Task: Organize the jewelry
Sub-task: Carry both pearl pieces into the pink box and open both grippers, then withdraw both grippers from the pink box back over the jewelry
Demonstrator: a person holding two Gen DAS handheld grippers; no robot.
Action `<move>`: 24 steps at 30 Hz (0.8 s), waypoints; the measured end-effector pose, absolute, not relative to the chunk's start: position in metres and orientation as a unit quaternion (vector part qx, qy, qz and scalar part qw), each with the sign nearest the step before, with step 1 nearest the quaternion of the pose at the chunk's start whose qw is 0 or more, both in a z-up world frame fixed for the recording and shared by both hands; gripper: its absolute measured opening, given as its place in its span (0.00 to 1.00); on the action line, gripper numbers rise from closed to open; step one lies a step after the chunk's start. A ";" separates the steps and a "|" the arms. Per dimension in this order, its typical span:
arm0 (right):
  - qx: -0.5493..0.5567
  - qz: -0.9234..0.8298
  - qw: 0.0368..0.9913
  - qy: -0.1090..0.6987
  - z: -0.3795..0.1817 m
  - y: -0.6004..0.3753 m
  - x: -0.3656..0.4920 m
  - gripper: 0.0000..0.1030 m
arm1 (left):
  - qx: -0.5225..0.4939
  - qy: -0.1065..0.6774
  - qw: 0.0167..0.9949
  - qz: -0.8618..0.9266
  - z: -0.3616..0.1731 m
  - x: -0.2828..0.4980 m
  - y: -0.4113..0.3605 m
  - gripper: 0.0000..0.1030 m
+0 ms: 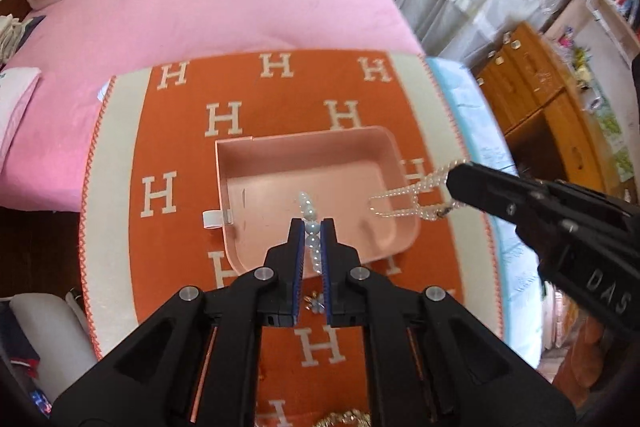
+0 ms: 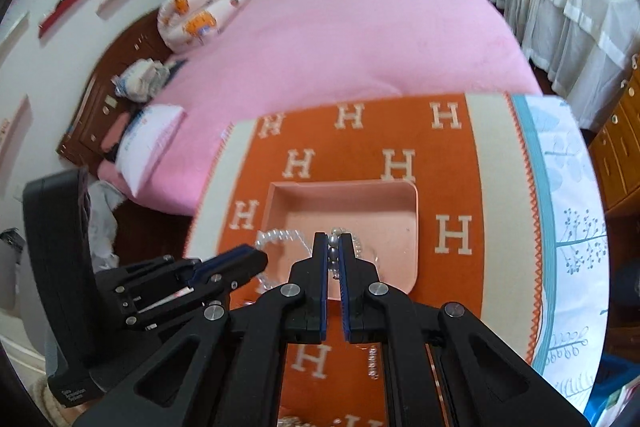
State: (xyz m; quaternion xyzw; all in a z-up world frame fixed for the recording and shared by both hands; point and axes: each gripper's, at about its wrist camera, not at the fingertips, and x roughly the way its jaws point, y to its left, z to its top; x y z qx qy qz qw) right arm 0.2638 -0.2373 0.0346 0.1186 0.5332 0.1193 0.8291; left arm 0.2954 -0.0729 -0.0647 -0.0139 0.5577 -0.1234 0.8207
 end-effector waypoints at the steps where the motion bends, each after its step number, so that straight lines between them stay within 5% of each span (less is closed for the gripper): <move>1: 0.115 0.118 0.825 0.541 0.025 -0.236 0.268 0.04 | -0.014 0.565 0.816 -0.120 -0.074 0.299 -0.075 0.06; 4: 0.103 0.115 0.812 0.563 0.002 -0.232 0.279 0.05 | -0.019 0.591 0.798 -0.121 -0.097 0.298 -0.073 0.16; 6: 0.105 0.115 0.803 0.575 -0.014 -0.234 0.284 0.07 | -0.015 0.602 0.791 -0.113 -0.103 0.296 -0.073 0.42; 7: 0.108 0.116 0.800 0.578 -0.024 -0.236 0.284 0.09 | -0.016 0.602 0.791 -0.110 -0.106 0.295 -0.072 0.45; 10: 0.118 0.115 0.795 0.584 -0.036 -0.242 0.285 0.22 | -0.023 0.604 0.790 -0.105 -0.107 0.292 -0.066 0.46; 24: 0.129 0.118 0.815 0.553 0.001 -0.245 0.247 0.22 | -0.026 0.577 0.811 -0.089 -0.067 0.246 -0.036 0.46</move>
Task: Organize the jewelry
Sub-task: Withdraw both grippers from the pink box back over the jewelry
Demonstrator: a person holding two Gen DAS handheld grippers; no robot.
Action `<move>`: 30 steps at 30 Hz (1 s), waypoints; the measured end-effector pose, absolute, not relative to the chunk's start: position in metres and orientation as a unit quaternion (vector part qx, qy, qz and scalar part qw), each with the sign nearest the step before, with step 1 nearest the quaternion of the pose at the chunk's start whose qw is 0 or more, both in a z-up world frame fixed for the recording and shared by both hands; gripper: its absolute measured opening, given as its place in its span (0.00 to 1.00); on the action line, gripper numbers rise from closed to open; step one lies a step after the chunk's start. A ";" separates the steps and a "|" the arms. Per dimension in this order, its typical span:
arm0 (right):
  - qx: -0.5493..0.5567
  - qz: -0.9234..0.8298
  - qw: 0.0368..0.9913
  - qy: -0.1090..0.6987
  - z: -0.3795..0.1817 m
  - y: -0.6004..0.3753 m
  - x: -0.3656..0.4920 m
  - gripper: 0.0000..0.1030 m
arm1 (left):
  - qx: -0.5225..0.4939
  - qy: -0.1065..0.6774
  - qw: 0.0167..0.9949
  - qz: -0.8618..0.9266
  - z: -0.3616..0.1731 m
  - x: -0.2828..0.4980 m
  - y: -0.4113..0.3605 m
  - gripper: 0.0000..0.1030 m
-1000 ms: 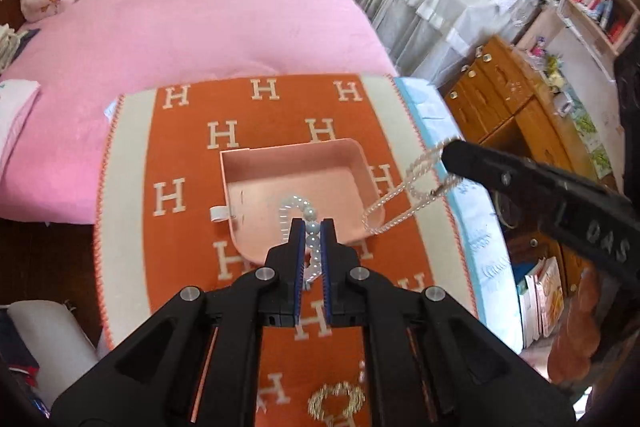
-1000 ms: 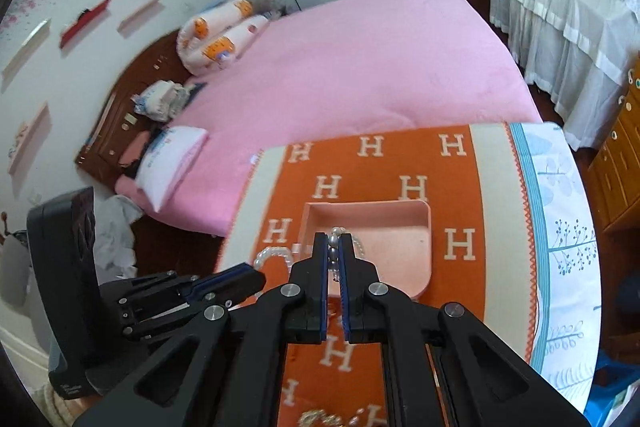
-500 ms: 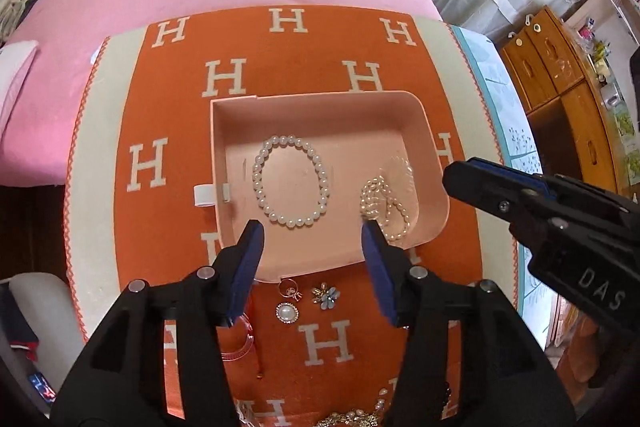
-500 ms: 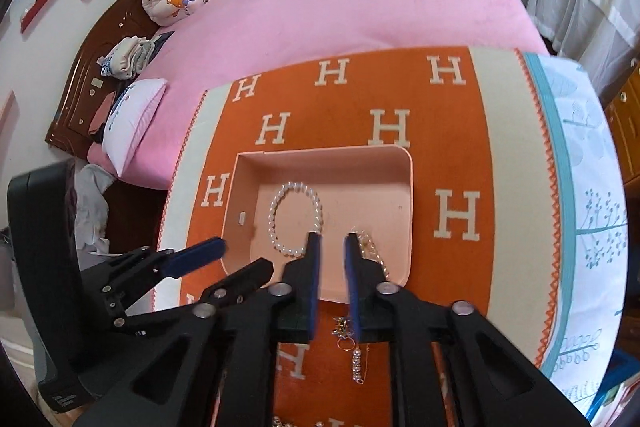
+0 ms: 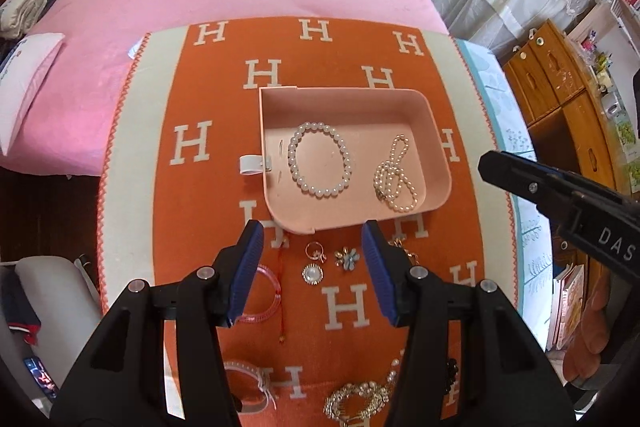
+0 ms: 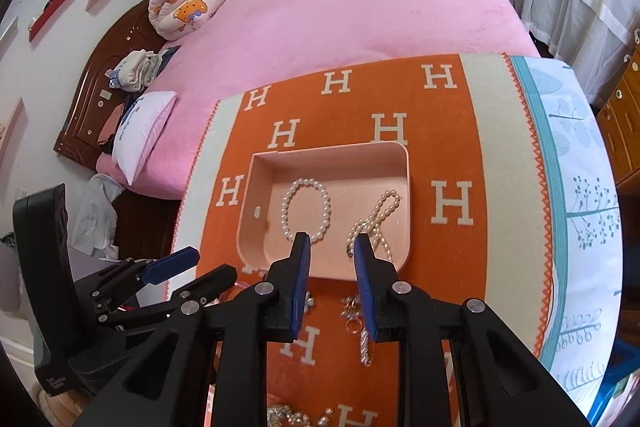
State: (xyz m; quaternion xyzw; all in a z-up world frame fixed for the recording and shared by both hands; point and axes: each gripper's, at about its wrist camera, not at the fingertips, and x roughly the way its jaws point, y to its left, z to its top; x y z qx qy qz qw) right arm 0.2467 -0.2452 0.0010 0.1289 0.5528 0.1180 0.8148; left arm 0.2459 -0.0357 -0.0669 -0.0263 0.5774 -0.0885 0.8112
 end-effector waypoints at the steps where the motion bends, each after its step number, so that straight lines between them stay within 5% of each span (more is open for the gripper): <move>1: 0.128 0.119 0.816 0.551 0.004 -0.244 0.243 0.22 | -0.024 0.573 0.815 -0.089 -0.062 0.241 -0.035 0.46; 30: 0.112 0.121 0.839 0.519 0.045 -0.222 0.093 0.22 | 0.018 0.512 0.850 -0.127 0.000 0.093 -0.020 0.46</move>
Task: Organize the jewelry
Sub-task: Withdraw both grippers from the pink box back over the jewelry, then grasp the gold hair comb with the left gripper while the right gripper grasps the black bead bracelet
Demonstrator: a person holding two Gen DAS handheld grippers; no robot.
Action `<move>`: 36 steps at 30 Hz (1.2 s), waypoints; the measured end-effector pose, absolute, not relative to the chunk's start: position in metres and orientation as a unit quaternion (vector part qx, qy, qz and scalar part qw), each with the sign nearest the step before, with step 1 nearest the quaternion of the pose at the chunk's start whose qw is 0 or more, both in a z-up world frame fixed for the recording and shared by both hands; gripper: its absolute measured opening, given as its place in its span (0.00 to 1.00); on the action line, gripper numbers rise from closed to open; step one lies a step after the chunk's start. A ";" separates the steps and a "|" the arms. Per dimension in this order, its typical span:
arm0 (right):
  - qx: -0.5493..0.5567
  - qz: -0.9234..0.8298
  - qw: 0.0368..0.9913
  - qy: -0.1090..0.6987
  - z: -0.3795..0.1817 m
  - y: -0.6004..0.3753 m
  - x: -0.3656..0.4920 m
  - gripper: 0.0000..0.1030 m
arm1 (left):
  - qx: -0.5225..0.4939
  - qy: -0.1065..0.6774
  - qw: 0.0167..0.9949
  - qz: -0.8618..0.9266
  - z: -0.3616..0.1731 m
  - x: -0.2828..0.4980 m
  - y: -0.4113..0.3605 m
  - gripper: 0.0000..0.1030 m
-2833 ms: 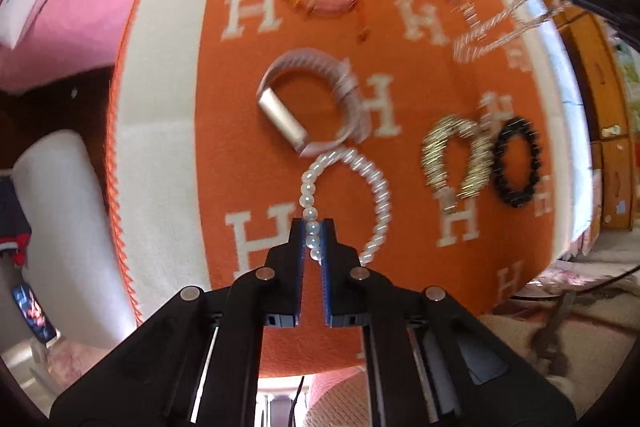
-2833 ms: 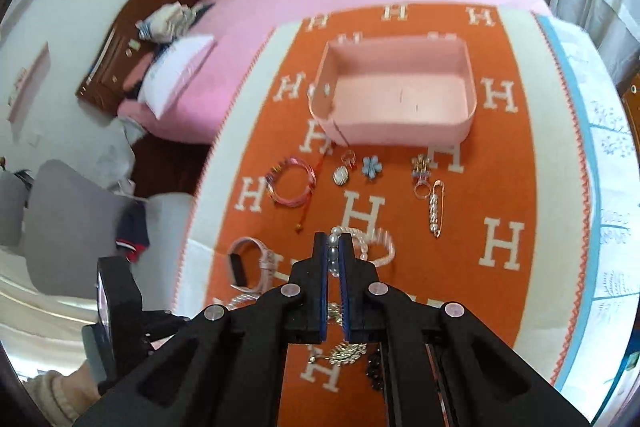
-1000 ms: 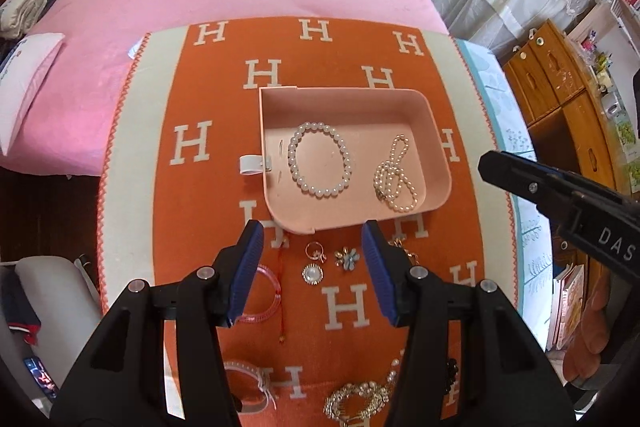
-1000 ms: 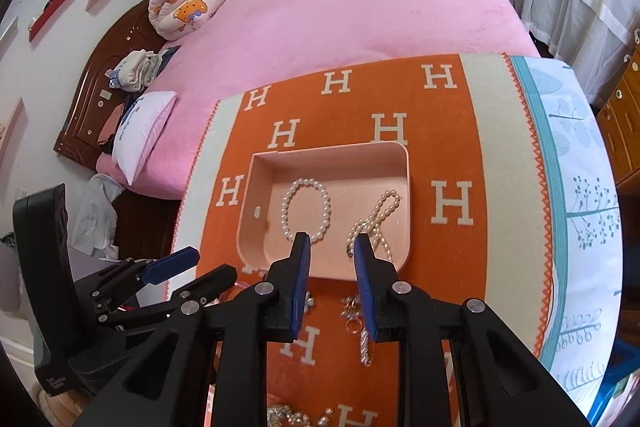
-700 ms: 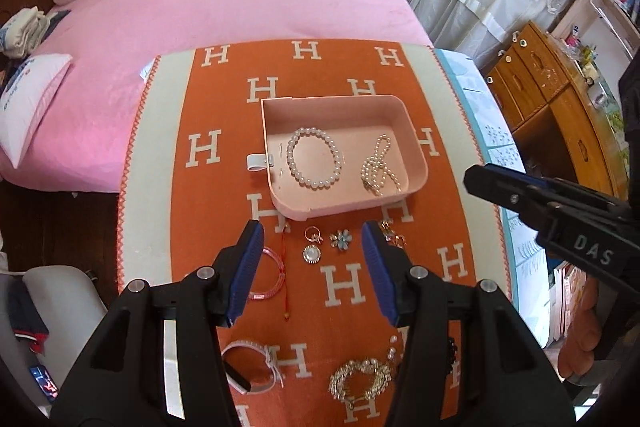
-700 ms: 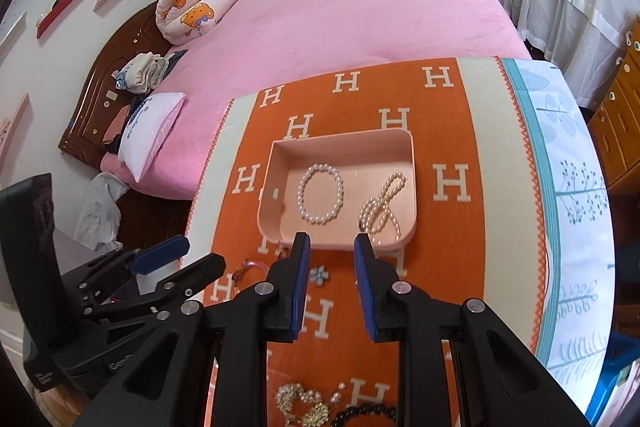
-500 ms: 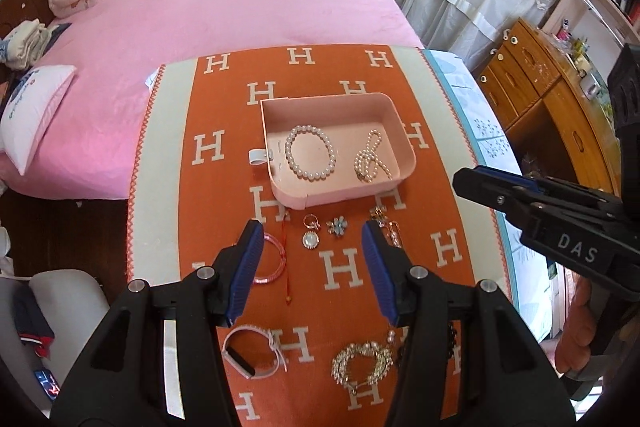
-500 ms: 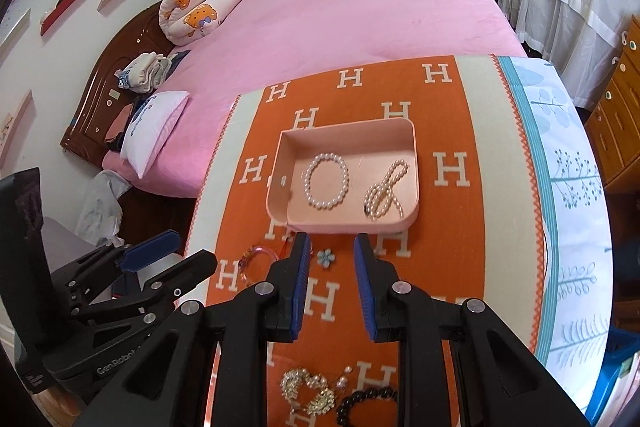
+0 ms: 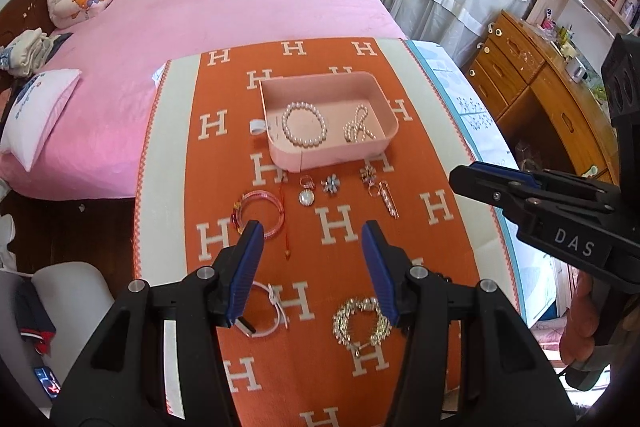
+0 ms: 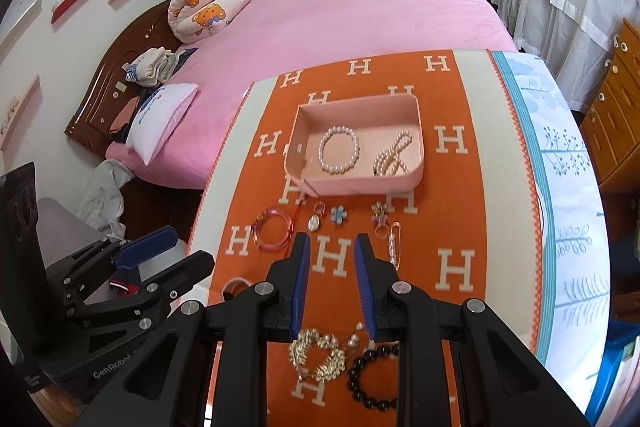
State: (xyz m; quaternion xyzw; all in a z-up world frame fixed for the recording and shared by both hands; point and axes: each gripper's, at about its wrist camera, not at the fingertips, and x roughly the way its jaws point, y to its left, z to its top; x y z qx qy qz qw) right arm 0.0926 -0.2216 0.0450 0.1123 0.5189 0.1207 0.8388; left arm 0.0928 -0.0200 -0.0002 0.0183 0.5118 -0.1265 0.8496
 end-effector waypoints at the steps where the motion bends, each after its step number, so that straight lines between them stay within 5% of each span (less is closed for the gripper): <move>1: 0.112 0.120 0.839 0.519 0.043 -0.222 0.087 0.22 | 0.018 0.513 0.849 -0.127 -0.002 0.089 -0.019 0.46; 15: 0.122 0.081 0.817 0.557 -0.022 -0.248 0.011 0.22 | 0.046 0.557 0.814 -0.161 -0.078 0.045 -0.027 0.46; 20: 0.114 0.058 0.805 0.580 -0.058 -0.262 -0.011 0.23 | 0.098 0.561 0.800 -0.190 -0.109 0.038 -0.045 0.46; 24: 0.115 0.035 0.796 0.593 -0.085 -0.272 -0.028 0.34 | 0.142 0.560 0.788 -0.213 -0.128 0.038 -0.059 0.46; 36: 0.110 0.002 0.788 0.606 -0.122 -0.269 -0.033 0.34 | 0.250 0.565 0.735 -0.278 -0.161 0.052 -0.096 0.46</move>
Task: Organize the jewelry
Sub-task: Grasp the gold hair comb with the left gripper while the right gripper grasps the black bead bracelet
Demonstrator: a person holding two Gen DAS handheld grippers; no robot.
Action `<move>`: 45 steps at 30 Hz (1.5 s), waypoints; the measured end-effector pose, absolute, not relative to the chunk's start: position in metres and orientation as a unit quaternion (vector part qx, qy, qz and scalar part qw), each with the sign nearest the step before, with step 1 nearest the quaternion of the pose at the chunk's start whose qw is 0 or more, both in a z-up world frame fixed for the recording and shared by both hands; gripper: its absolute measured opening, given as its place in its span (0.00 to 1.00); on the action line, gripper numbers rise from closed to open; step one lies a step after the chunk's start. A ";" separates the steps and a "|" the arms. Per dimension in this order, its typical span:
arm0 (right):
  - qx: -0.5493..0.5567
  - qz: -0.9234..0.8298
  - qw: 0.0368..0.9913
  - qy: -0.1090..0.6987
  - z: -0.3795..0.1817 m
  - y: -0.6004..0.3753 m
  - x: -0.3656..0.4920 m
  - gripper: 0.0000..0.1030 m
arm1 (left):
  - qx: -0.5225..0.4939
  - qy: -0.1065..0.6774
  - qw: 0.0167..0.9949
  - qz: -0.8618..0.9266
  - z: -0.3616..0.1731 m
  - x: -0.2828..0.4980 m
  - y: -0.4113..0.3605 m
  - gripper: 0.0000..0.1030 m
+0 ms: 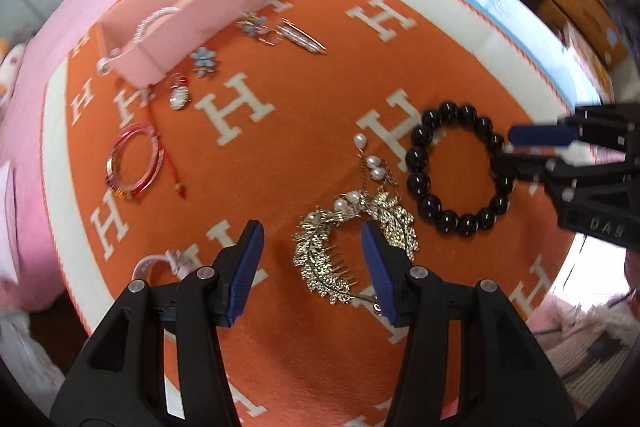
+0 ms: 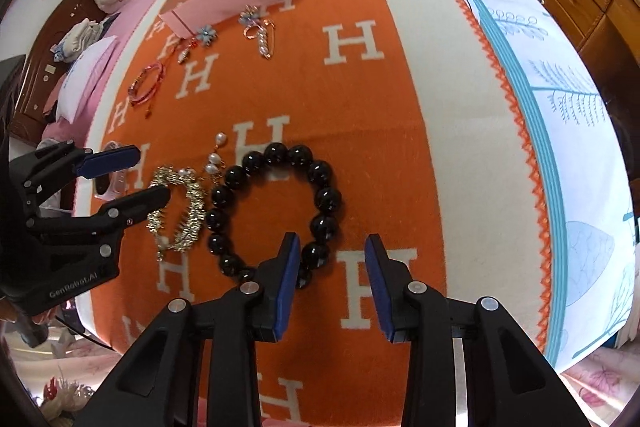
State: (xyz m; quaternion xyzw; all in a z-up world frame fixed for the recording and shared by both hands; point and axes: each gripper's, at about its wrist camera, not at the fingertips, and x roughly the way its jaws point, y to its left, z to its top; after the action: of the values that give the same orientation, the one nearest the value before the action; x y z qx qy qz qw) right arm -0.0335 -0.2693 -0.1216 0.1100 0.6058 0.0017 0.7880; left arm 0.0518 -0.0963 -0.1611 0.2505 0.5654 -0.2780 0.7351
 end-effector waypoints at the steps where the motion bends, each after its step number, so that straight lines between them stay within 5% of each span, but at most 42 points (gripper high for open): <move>1: 0.109 0.001 0.789 0.604 -0.122 -0.268 -0.033 0.34 | 0.260 0.564 0.732 -0.281 -0.164 0.052 -0.099 0.46; 24: 0.113 0.005 0.802 0.586 -0.123 -0.270 -0.024 0.31 | 0.434 0.492 0.660 -0.367 -0.178 0.077 -0.145 0.46; 25: 0.114 0.005 0.802 0.586 -0.123 -0.270 -0.023 0.31 | 0.442 0.486 0.655 -0.374 -0.178 0.078 -0.147 0.44; 27: 0.112 0.005 0.803 0.586 -0.123 -0.269 -0.021 0.31 | 0.446 0.484 0.644 -0.390 -0.180 0.078 -0.150 0.20; 33: 0.099 0.006 0.802 0.589 -0.125 -0.267 -0.016 0.14 | 0.387 0.518 0.660 -0.383 -0.181 0.105 -0.142 0.14; 45: 0.152 0.032 0.801 0.579 -0.106 -0.274 0.004 0.13 | 0.231 0.568 0.726 -0.310 -0.159 0.154 -0.090 0.12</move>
State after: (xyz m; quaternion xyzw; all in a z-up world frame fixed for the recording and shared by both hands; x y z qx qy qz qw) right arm 0.0041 -0.2741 -0.1056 0.1522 0.5787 0.0322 0.8006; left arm 0.1538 -0.0899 -0.1590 0.2315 0.5678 -0.3102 0.7265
